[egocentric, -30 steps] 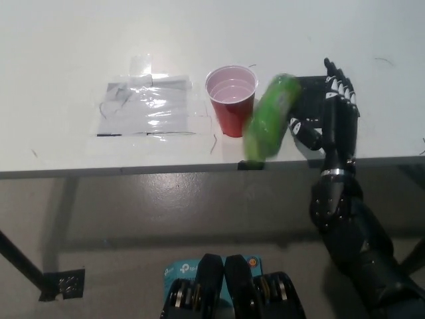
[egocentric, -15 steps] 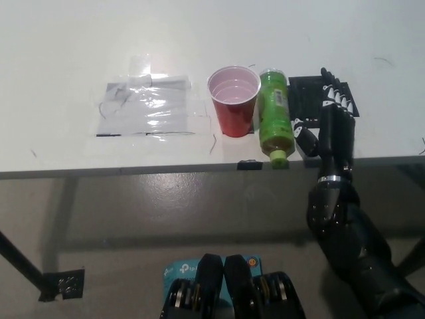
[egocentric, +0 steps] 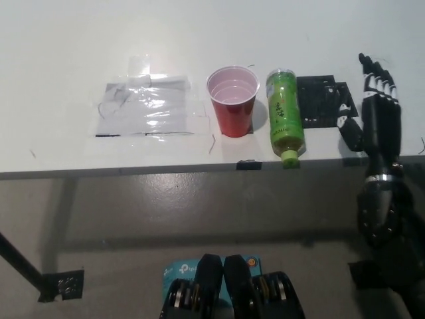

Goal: The robot uses its right hand to pick up a bottle kept in the middle of the desk and tilt it into a cup kept next to it to pour water out

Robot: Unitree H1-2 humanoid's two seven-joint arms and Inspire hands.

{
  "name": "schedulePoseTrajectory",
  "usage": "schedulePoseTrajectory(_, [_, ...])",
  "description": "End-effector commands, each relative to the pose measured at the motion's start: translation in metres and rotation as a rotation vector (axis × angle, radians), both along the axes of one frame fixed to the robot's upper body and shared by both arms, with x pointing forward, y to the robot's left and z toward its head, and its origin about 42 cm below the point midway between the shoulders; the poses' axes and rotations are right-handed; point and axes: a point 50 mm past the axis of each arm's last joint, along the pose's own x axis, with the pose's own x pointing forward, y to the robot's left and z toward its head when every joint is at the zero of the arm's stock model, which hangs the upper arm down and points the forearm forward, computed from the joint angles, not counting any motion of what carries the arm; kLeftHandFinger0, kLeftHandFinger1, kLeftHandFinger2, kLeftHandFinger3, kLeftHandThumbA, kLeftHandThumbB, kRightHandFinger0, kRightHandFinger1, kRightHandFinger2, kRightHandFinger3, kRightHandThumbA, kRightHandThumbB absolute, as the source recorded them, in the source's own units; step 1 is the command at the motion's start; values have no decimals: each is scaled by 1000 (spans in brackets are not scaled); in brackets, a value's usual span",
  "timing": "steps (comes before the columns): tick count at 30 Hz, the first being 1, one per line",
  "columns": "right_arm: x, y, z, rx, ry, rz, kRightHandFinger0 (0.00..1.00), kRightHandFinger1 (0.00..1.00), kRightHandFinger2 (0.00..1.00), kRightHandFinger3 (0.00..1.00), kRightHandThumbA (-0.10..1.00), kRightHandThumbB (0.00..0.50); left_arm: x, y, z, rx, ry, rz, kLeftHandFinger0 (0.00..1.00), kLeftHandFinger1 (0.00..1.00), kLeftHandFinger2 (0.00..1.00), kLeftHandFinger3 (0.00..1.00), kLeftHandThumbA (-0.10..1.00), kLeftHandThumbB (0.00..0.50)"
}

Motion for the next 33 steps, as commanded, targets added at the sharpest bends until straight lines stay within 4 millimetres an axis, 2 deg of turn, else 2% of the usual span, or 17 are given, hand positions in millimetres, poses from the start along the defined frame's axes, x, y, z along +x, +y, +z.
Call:
schedulePoseTrajectory(1, [-40, 3, 50, 50, -5, 200, 1000, 1000, 1000, 1000, 202, 154, 3, 11, 11, 4, -64, 13, 999, 1000, 1000, 1000, 720, 351])
schedulePoseTrajectory(6, [-100, 10, 49, 82, 15, 289, 1000, 1000, 1000, 1000, 209, 158, 4, 12, 10, -9, -53, 17, 1000, 1000, 1000, 1000, 714, 360])
schedulePoseTrajectory(7, [-111, 13, 46, 108, 34, 306, 1000, 1000, 1000, 1000, 147, 170, 5, 14, 14, 13, -61, 5, 1000, 1000, 1000, 1000, 745, 362])
schedulePoseTrajectory(9, [-136, 16, 29, 108, 97, 369, 1000, 1000, 1000, 1000, 75, 146, 5, 15, 14, 21, -69, 7, 1000, 1000, 1000, 1000, 741, 356])
schedulePoseTrajectory(14, [-179, 23, -9, 86, 218, 412, 1000, 1000, 1000, 1000, 55, 146, 12, 17, 19, 21, -69, 7, 1000, 1000, 1000, 1000, 746, 387])
schedulePoseTrajectory(15, [-184, 24, -16, 76, 232, 421, 1000, 1000, 1000, 1000, 52, 146, 12, 17, 18, 19, -77, -1, 1000, 1000, 1000, 1000, 741, 363])
schedulePoseTrajectory(19, [-194, 25, -36, 69, 258, 434, 1000, 1000, 1000, 1000, 20, 139, 13, 16, 18, 23, -73, 6, 994, 1000, 1000, 1000, 738, 377])
schedulePoseTrajectory(20, [-188, 23, -46, 60, 279, 468, 1000, 1000, 1000, 1000, -4, 127, 17, 17, 21, 18, -77, 13, 1000, 1000, 1000, 1000, 717, 368])
schedulePoseTrajectory(22, [-185, 23, -50, 68, 291, 487, 1000, 1000, 1000, 1000, -30, 122, 18, 18, 23, 27, -83, 10, 1000, 1000, 1000, 1000, 732, 359])
schedulePoseTrajectory(24, [-182, 21, -64, 173, 370, 530, 1000, 1000, 1000, 1000, -94, 144, 20, 19, 25, 45, -96, 0, 1000, 1000, 1000, 1000, 741, 355])
schedulePoseTrajectory(25, [-181, 22, -67, 226, 401, 541, 1000, 1000, 1000, 1000, -100, 131, 22, 20, 27, 51, -98, -2, 1000, 1000, 1000, 1000, 752, 350])
schedulePoseTrajectory(26, [-179, 22, -68, 256, 440, 561, 811, 987, 1000, 1000, -100, 120, 22, 20, 28, 58, -102, -5, 1000, 1000, 1000, 1000, 762, 351])
schedulePoseTrajectory(27, [-176, 23, -68, 265, 441, 569, 709, 890, 1000, 1000, -100, 122, 25, 22, 31, 64, -109, -6, 1000, 1000, 1000, 1000, 764, 351])
schedulePoseTrajectory(28, [-175, 24, -70, 258, 450, 598, 619, 735, 964, 1000, -100, 108, 26, 22, 32, 62, -108, -11, 1000, 1000, 1000, 1000, 772, 348])
schedulePoseTrajectory(30, [-174, 24, -71, 259, 452, 619, 570, 670, 859, 1000, -100, 106, 27, 23, 33, 65, -105, -11, 1000, 1000, 1000, 1000, 775, 347])
schedulePoseTrajectory(31, [-173, 25, -72, 221, 474, 638, 518, 566, 753, 1000, -58, 79, 30, 24, 35, 64, -112, -15, 1000, 1000, 1000, 1000, 775, 347])
schedulePoseTrajectory(33, [-174, 26, -72, 167, 505, 652, 409, 427, 634, 1000, -7, 69, 30, 24, 35, 60, -108, -6, 1000, 1000, 1000, 1000, 755, 343])
